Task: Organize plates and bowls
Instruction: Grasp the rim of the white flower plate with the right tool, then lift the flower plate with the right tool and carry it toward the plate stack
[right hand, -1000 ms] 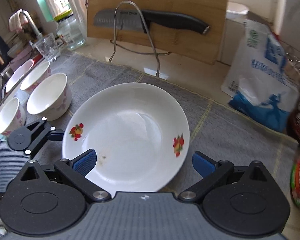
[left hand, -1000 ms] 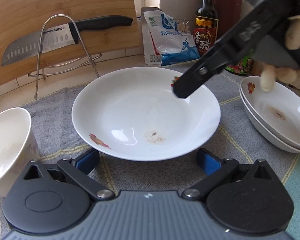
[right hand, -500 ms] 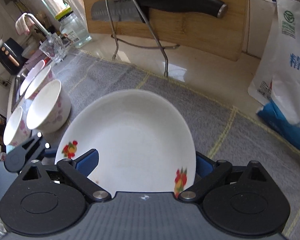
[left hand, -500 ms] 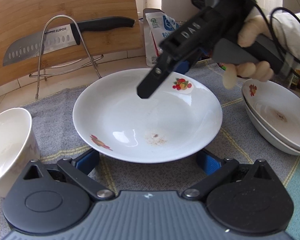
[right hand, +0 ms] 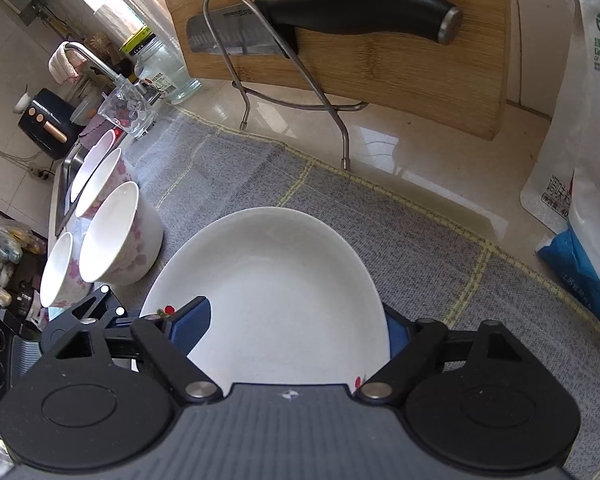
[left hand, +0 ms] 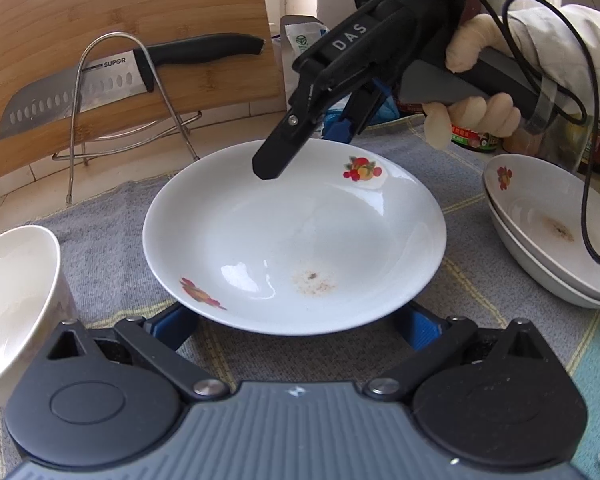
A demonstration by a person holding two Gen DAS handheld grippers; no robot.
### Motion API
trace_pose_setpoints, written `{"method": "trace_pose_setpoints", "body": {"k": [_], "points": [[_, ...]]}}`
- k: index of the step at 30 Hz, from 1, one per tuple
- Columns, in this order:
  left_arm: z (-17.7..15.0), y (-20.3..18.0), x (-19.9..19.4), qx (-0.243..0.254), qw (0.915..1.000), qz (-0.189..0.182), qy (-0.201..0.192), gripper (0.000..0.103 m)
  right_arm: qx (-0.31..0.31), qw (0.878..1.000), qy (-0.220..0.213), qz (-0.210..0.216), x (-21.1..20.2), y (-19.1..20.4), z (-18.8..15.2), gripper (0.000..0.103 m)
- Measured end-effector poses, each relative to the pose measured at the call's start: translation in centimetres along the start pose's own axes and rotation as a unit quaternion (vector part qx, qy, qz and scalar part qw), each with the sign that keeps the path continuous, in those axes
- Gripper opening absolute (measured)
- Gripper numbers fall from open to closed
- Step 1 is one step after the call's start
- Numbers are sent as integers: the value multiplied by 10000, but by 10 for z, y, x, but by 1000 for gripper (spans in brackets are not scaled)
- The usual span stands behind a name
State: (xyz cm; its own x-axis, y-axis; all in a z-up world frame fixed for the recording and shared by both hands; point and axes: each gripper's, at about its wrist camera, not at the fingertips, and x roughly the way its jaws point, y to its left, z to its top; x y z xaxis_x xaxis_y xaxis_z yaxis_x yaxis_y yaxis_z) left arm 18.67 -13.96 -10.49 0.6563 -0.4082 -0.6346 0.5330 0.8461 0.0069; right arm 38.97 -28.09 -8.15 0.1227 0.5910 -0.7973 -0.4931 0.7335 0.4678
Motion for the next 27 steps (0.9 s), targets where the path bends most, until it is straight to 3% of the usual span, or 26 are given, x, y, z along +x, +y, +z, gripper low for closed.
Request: {"method": "trace_pose_setpoints", "body": {"k": [27], "points": [[12,1,-13,173,9998,30,133,99,160,9998,-130,41,-18,14,-9,90]]}}
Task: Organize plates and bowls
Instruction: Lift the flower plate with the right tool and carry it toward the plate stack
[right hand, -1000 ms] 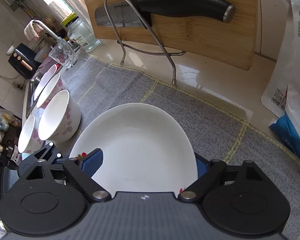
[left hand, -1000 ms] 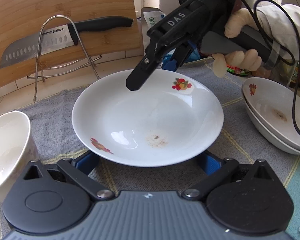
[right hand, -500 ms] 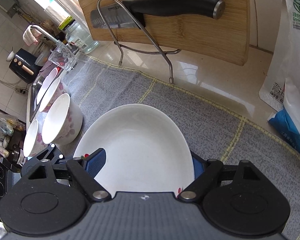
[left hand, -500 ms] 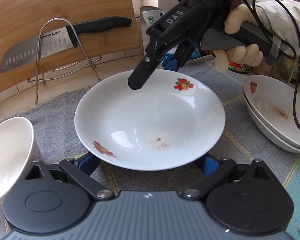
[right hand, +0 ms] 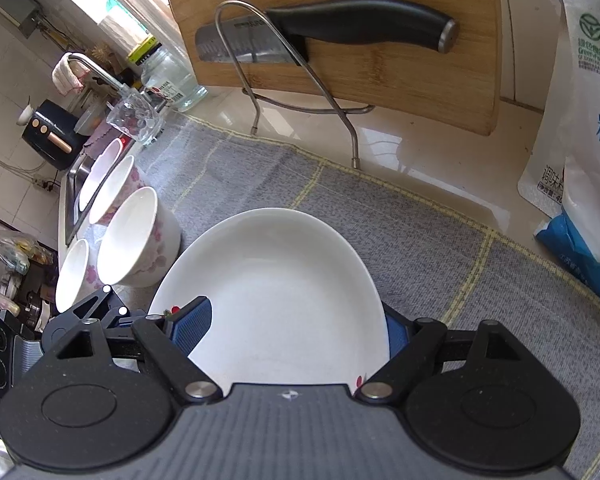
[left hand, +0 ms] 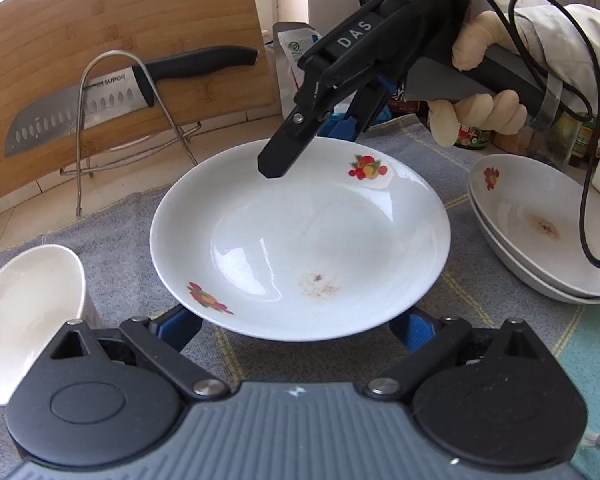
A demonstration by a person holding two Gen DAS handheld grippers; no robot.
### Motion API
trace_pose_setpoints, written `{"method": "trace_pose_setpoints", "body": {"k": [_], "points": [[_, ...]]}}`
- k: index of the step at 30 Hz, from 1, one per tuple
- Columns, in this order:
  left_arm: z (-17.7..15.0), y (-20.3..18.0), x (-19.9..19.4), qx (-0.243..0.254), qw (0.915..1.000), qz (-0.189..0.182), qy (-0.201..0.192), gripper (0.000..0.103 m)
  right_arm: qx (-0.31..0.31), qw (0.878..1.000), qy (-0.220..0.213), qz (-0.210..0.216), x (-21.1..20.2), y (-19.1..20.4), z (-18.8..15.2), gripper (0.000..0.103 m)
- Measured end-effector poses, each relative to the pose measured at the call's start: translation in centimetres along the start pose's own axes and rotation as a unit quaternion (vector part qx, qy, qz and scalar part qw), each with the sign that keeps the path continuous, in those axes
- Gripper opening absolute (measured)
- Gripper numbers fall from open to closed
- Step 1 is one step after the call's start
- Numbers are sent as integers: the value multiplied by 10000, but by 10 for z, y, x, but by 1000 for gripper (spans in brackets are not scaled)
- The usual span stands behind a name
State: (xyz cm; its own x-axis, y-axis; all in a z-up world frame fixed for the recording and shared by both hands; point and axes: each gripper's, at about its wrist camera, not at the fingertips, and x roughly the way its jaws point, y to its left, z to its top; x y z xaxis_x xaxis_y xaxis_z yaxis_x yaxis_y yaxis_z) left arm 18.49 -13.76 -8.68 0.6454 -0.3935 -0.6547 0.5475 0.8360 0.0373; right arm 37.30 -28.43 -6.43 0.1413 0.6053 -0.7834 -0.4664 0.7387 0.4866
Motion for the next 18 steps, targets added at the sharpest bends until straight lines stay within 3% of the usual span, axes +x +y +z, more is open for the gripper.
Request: {"method": "trace_pose_setpoints", "body": {"k": [18], "points": [[11,-19,-40,315,9993,-192,-84,99,143,9993,-320,-141,-39,28,-32,90]]}}
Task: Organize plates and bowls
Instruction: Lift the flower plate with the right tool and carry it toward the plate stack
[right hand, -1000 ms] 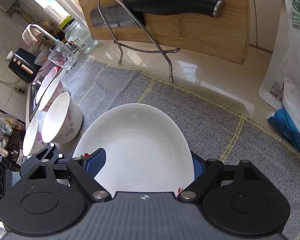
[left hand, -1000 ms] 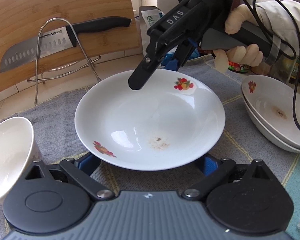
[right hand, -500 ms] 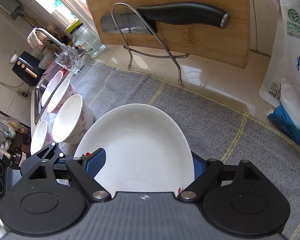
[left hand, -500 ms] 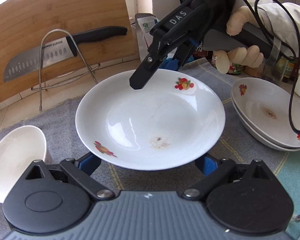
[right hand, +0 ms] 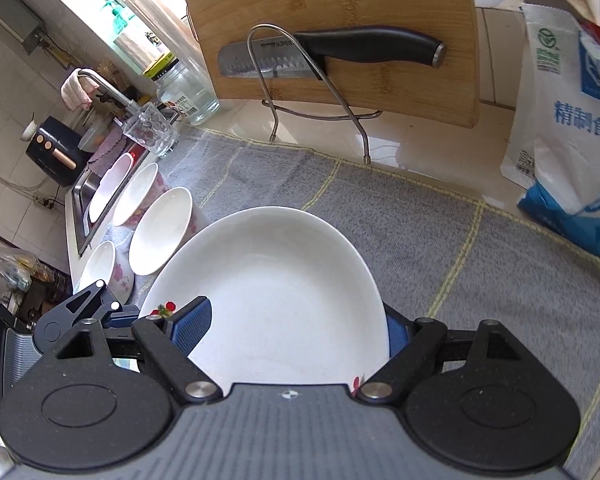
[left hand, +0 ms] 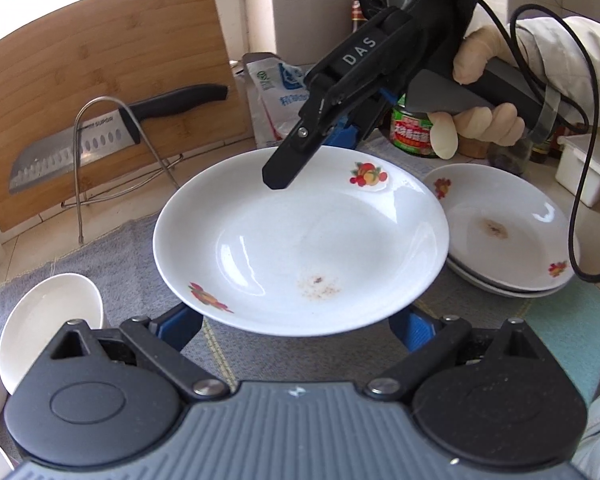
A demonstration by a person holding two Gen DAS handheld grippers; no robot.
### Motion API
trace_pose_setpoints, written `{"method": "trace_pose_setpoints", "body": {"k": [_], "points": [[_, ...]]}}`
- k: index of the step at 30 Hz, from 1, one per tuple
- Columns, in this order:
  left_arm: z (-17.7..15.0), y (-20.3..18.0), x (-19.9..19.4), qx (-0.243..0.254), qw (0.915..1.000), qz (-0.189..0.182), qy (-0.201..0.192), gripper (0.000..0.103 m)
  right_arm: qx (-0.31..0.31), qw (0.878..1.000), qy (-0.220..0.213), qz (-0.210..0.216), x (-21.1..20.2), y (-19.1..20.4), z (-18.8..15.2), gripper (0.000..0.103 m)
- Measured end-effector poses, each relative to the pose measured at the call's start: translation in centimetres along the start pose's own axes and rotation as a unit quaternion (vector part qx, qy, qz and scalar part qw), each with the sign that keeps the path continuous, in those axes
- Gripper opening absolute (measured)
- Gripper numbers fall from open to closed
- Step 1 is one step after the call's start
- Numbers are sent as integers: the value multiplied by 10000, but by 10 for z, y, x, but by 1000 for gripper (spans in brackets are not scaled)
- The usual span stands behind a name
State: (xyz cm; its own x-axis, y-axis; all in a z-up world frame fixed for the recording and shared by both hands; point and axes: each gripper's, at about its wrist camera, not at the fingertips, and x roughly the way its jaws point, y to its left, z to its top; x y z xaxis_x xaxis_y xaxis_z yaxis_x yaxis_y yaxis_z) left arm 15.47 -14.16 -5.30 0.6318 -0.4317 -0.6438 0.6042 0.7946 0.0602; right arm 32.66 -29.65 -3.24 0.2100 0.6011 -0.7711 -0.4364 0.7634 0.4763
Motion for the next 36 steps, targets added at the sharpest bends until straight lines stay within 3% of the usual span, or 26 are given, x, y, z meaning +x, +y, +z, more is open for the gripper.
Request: {"method": "trace_pose_setpoints", "body": {"k": [18,36], "points": [[11,-44,-18,501,9974,-499,-159,99,436,9971,-504,-363,-58,1,-57,90],[22,-75,-7,977,9877,-1212,-125,99,1087,9866,-966,-737,-109,-22,-123,90]]}}
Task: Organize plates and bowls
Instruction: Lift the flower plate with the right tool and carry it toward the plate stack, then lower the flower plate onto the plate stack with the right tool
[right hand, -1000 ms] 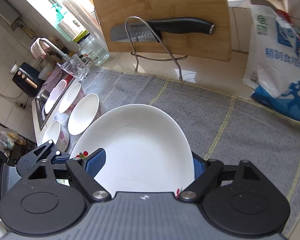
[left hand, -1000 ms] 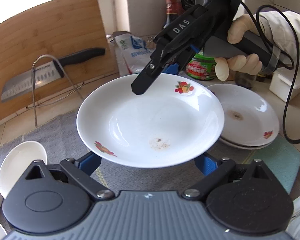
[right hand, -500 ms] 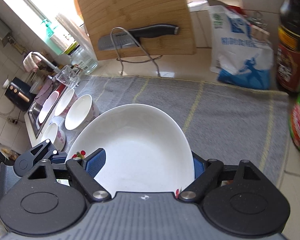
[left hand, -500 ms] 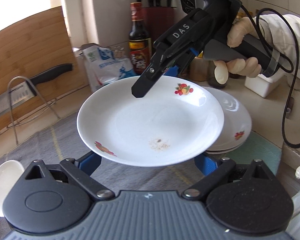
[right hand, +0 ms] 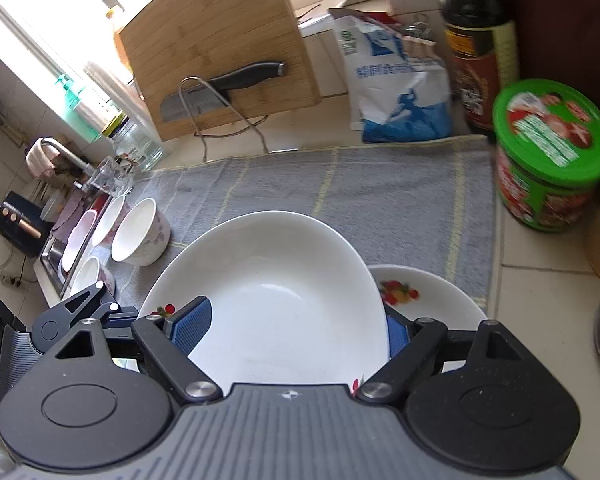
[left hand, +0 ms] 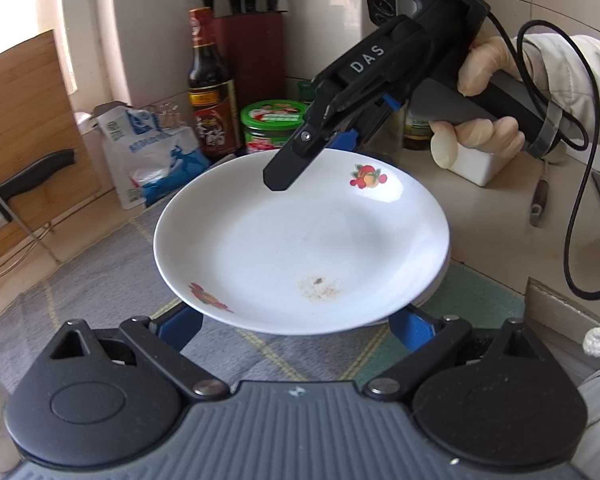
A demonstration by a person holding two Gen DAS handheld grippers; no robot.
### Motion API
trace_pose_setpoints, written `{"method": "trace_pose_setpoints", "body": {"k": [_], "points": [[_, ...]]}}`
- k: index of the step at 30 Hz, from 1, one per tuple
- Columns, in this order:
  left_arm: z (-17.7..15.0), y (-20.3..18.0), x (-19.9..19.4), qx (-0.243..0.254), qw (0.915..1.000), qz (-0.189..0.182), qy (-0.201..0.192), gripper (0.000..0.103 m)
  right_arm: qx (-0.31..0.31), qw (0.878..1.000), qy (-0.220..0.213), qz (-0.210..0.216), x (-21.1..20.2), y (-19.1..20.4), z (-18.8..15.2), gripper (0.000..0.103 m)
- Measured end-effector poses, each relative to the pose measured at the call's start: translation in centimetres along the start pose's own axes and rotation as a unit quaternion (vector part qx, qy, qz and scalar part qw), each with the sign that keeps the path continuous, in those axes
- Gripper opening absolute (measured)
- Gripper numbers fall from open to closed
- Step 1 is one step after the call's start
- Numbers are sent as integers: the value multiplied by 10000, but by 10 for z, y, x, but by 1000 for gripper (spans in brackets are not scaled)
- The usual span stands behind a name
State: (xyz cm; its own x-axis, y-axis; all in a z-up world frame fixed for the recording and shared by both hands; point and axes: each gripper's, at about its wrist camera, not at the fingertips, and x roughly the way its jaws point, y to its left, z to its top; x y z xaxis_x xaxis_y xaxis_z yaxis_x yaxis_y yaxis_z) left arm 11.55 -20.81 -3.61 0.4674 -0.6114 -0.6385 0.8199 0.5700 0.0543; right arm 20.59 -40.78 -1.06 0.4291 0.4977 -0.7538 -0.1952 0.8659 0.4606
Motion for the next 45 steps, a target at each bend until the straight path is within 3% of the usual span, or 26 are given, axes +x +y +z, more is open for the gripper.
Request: {"method": "trace_pose_setpoints", "body": {"k": [15,45], "points": [[6,-17,19,187,9991,-338,198,99,437,9989,-91,-141,-12,-28,-30,90],[8,-21,38,278,9979,-340,473,99,675,9975,-39,-220,-15,-45,-52,90]]}}
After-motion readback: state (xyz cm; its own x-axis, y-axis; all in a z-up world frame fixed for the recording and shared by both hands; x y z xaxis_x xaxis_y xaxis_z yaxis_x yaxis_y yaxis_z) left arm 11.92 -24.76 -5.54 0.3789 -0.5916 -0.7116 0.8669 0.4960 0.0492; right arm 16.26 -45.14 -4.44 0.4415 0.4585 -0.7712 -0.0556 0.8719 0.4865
